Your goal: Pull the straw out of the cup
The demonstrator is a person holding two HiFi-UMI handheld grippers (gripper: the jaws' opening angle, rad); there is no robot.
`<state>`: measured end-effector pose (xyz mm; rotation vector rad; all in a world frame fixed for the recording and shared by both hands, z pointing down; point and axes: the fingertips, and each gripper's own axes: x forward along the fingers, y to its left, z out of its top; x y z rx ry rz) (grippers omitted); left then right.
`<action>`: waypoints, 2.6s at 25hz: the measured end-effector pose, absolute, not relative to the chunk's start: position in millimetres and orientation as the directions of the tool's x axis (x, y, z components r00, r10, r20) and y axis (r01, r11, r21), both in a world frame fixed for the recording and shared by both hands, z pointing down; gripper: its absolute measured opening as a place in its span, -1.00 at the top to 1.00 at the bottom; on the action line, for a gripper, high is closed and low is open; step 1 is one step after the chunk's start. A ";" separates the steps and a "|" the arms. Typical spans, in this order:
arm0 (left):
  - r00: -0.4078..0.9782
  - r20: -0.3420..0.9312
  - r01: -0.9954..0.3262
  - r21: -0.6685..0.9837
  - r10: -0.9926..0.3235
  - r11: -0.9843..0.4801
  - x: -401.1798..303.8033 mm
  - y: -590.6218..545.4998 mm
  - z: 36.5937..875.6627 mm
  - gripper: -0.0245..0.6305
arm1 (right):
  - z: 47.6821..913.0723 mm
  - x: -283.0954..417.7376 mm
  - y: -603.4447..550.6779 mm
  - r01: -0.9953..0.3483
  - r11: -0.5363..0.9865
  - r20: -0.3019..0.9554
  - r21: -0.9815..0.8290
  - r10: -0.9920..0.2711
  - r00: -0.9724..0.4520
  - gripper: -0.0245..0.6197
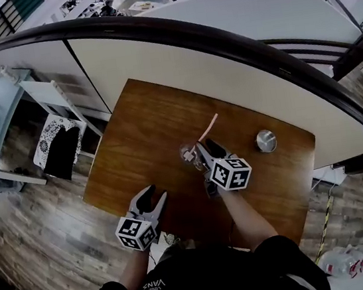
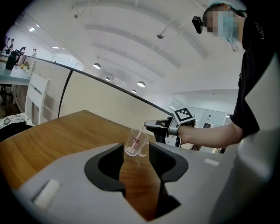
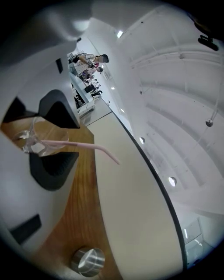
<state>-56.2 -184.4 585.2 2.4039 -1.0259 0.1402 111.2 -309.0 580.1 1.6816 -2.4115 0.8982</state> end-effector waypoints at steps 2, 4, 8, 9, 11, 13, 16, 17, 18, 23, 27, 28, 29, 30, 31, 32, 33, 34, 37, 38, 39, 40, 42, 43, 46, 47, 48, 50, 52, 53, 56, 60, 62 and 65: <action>0.702 0.291 -0.704 0.423 -0.650 -0.571 -56.1 -184.8 587.7 0.42 | 581.9 109.8 -314.6 -0.873 0.235 0.369 -0.428 -0.836 -0.406 0.40; 0.697 0.292 -0.707 0.428 -0.655 -0.563 -56.2 -185.7 589.8 0.42 | 584.1 109.9 -320.1 -0.871 0.236 0.367 -0.430 -0.836 -0.408 0.40; 0.687 0.298 -0.716 0.434 -0.662 -0.547 -58.1 -183.6 593.1 0.42 | 588.1 109.1 -326.7 -0.868 0.239 0.362 -0.435 -0.836 -0.412 0.40; 0.685 0.300 -0.718 0.435 -0.664 -0.544 -58.6 -182.5 593.6 0.42 | 588.9 108.6 -327.5 -0.868 0.241 0.362 -0.434 -0.836 -0.413 0.43; 0.680 0.304 -0.722 0.436 -0.667 -0.537 -59.9 -181.0 594.7 0.42 | 591.1 107.6 -329.2 -0.871 0.244 0.363 -0.428 -0.836 -0.412 0.55; 0.675 0.307 -0.726 0.436 -0.671 -0.531 -61.5 -179.8 596.1 0.42 | 593.6 106.5 -330.1 -0.874 0.247 0.367 -0.417 -0.834 -0.411 0.69; 0.672 0.309 -0.729 0.434 -0.673 -0.529 -63.6 -177.9 596.7 0.42 | 593.8 106.2 -328.8 -0.882 0.251 0.372 -0.398 -0.835 -0.406 0.80; 0.671 0.310 -0.730 0.434 -0.673 -0.528 -64.5 -177.5 596.5 0.42 | 592.7 106.2 -328.2 -0.884 0.252 0.371 -0.394 -0.836 -0.404 0.80; 0.670 0.311 -0.731 0.434 -0.674 -0.527 -65.6 -177.1 596.2 0.42 | 591.2 106.1 -327.6 -0.885 0.253 0.369 -0.391 -0.837 -0.403 0.80; 0.677 0.303 -0.725 0.432 -0.670 -0.537 -67.7 -176.5 591.9 0.42 | 578.2 106.1 -321.4 -0.884 0.255 0.348 -0.393 -0.848 -0.399 0.81; 0.689 0.288 -0.714 0.428 -0.665 -0.554 -66.1 -176.1 586.9 0.42 | 558.3 107.7 -313.0 -0.876 0.258 0.306 -0.408 -0.865 -0.398 0.81; 0.692 0.285 -0.711 0.427 -0.663 -0.559 -65.4 -175.3 585.5 0.42 | 552.2 108.3 -310.3 -0.875 0.261 0.293 -0.409 -0.870 -0.396 0.81; 0.695 0.281 -0.708 0.426 -0.662 -0.563 -64.8 -174.3 584.1 0.42 | 546.1 108.7 -307.6 -0.874 0.263 0.281 -0.408 -0.875 -0.395 0.81; 0.699 0.277 -0.705 0.425 -0.660 -0.568 -64.4 -173.1 582.5 0.42 | 539.9 108.9 -304.7 -0.874 0.265 0.270 -0.407 -0.879 -0.393 0.81; 0.702 0.273 -0.701 0.425 -0.657 -0.573 -64.1 -171.8 580.8 0.42 | 533.6 109.0 -301.9 -0.874 0.268 0.259 -0.405 -0.883 -0.391 0.81; 0.706 0.270 -0.697 0.425 -0.654 -0.578 -64.0 -170.4 579.2 0.42 | 527.2 109.0 -298.8 -0.875 0.270 0.248 -0.402 -0.888 -0.388 0.81; 0.710 0.268 -0.694 0.424 -0.651 -0.582 -64.3 -168.7 577.6 0.42 | 520.8 108.9 -295.6 -0.876 0.271 0.236 -0.399 -0.892 -0.384 0.81; 0.713 0.266 -0.691 0.423 -0.648 -0.586 -64.9 -166.8 576.2 0.42 | 514.5 108.6 -292.2 -0.876 0.273 0.225 -0.397 -0.897 -0.381 0.81; 0.719 0.261 -0.686 0.417 -0.644 -0.596 -67.8 -160.9 572.2 0.42 | 497.0 107.8 -281.1 -0.878 0.279 0.192 -0.390 -0.908 -0.373 0.81; 0.720 0.259 -0.685 0.415 -0.644 -0.599 -68.5 -158.5 570.8 0.42 | 491.6 108.1 -276.7 -0.879 0.280 0.182 -0.387 -0.911 -0.371 0.81; 0.721 0.257 -0.684 0.412 -0.643 -0.602 -69.1 -156.1 569.3 0.42 | 486.5 108.8 -271.8 -0.880 0.281 0.173 -0.384 -0.914 -0.367 0.81; 0.723 0.255 -0.682 0.410 -0.642 -0.605 -69.4 -153.7 567.7 0.42 | 481.5 109.8 -266.7 -0.881 0.279 0.164 -0.381 -0.918 -0.362 0.81; 0.727 0.251 -0.678 0.405 -0.639 -0.613 -70.1 -149.4 564.7 0.42 | 472.6 111.9 -255.9 -0.886 0.274 0.150 -0.375 -0.925 -0.350 0.81; 0.730 0.248 -0.676 0.402 -0.637 -0.618 -70.3 -147.4 563.2 0.42 | 469.2 112.8 -250.4 -0.888 0.271 0.145 -0.372 -0.928 -0.343 0.81; 0.743 0.236 -0.663 0.391 -0.627 -0.638 -69.5 -141.3 558.7 0.42 | 465.4 115.4 -232.9 -0.895 0.254 0.141 -0.366 -0.936 -0.323 0.81; 0.747 0.232 -0.659 0.386 -0.623 -0.646 -68.8 -139.1 557.4 0.43 | 465.8 116.4 -226.7 -0.898 0.245 0.143 -0.365 -0.938 -0.314 0.81; 0.751 0.228 -0.655 0.381 -0.620 -0.653 -68.1 -136.7 556.0 0.46 | 466.6 117.1 -220.4 -0.900 0.237 0.146 -0.365 -0.941 -0.307 0.81; 0.761 0.216 -0.644 0.373 -0.612 -0.668 -66.9 -131.1 552.3 0.54 | 468.4 117.7 -207.8 -0.904 0.220 0.152 -0.367 -0.944 -0.292 0.81; 0.772 0.204 -0.631 0.363 -0.603 -0.685 -65.8 -126.1 547.8 0.62 | 469.3 117.9 -196.0 -0.908 0.207 0.156 -0.365 -0.948 -0.279 0.81; 0.777 0.198 -0.624 0.359 -0.597 -0.694 -65.4 -123.8 545.7 0.64 | 469.5 117.7 -190.5 -0.910 0.202 0.157 -0.363 -0.949 -0.273 0.81; 0.790 0.184 -0.608 0.353 -0.584 -0.711 -66.6 -116.0 541.0 0.71 | 473.0 115.3 -173.9 -0.914 0.186 0.166 -0.361 -0.951 -0.259 0.81; 0.801 0.171 -0.595 0.342 -0.574 -0.728 -75.2 -105.4 537.0 0.79 | 478.7 107.6 -150.9 -0.919 0.167 0.183 -0.358 -0.952 -0.245 0.81; 0.806 0.171 -0.588 0.338 -0.566 -0.735 -78.4 -99.5 536.2 0.82 | 482.6 105.2 -139.9 -0.921 0.157 0.192 -0.357 -0.952 -0.237 0.81; 0.814 0.176 -0.579 0.335 -0.554 -0.744 -80.8 -90.6 537.1 0.85 | 489.3 101.5 -125.1 -0.922 0.145 0.203 -0.359 -0.952 -0.229 0.81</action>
